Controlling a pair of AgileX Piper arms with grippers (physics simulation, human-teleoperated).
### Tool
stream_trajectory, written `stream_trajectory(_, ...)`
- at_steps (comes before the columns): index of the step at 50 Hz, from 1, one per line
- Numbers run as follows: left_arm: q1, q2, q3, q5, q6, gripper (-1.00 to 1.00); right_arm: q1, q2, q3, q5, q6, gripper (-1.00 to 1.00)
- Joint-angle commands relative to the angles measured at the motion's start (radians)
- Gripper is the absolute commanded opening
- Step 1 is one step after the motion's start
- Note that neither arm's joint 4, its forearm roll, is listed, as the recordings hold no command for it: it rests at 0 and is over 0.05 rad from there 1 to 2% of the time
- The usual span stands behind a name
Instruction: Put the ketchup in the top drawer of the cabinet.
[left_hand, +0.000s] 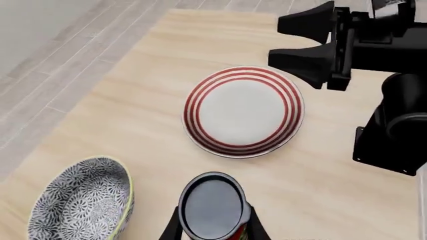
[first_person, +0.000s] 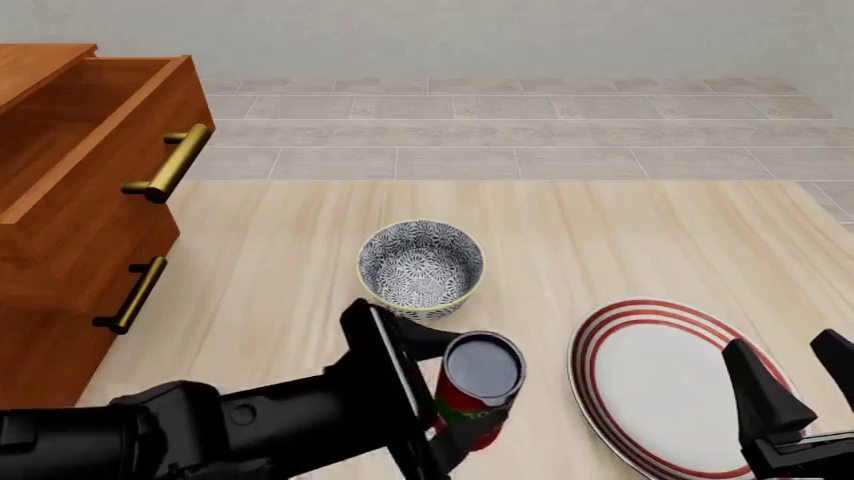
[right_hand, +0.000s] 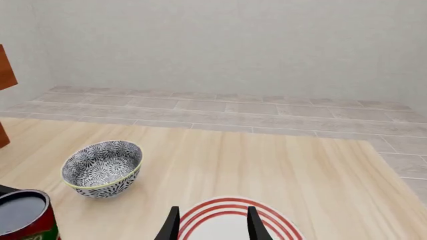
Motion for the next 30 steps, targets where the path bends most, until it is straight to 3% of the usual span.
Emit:
stream_trajectory(1,0.064,-0.220,0.028,0.121,0.008,-1.00,0.004,0.005,0.003,-0.006,0.001,1.00)
stream_trajectory(10,0.159,-0.345,0.019,0.243,-0.001,-1.00,0.006,0.014,0.009,-0.021,0.002,1.00)
stream_trajectory(20,0.206,-0.460,-0.016,0.374,-0.006,-1.00,0.008,0.019,0.008,-0.022,0.002,1.00)
stream_trajectory(30,0.275,-0.601,-0.122,0.538,0.003,-1.00,0.014,0.051,0.022,-0.055,0.006,1.00)
